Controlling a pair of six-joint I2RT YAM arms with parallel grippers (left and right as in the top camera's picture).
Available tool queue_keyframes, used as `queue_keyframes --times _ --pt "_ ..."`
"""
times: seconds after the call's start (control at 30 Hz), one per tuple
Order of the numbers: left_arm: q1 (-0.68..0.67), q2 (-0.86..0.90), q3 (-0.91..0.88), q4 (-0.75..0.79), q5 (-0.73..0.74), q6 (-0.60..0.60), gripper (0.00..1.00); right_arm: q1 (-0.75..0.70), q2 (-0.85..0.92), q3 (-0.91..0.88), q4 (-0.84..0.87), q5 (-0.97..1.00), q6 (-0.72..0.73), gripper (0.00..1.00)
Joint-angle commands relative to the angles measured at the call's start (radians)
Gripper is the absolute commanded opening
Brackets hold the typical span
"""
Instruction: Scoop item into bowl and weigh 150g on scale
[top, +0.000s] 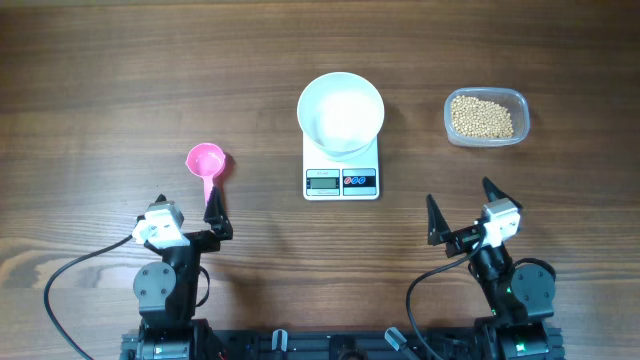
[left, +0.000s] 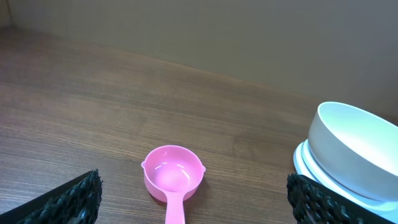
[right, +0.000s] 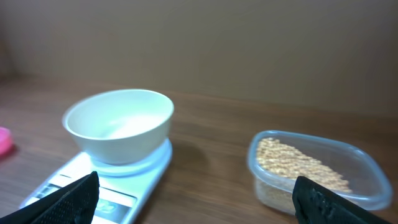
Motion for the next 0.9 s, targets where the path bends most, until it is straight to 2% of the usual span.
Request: queue_keyframes --times 0.0,0.2,0.37,0.57,0.87 --pt "0.006 0.000 -0.002 -0.007 -0.002 0.020 1.00 0.005 0.004 -0.001 0.012 -0.074 0.225 1.00" --pt "0.006 0.000 -0.002 -0.007 -0.002 0.020 1.00 0.005 0.004 -0.001 0.050 -0.073 0.446 1.00" --pt "0.006 0.000 -0.002 -0.007 -0.002 0.020 1.00 0.005 0.004 -0.001 0.194 -0.075 0.473 1.00" --pt "0.006 0.000 -0.002 -0.007 -0.002 0.020 1.00 0.005 0.004 0.010 0.394 -0.075 0.392 1.00" --pt "0.006 0.000 -0.002 0.000 -0.001 0.019 1.00 0.005 0.012 0.184 0.307 0.041 0.183 1.00"
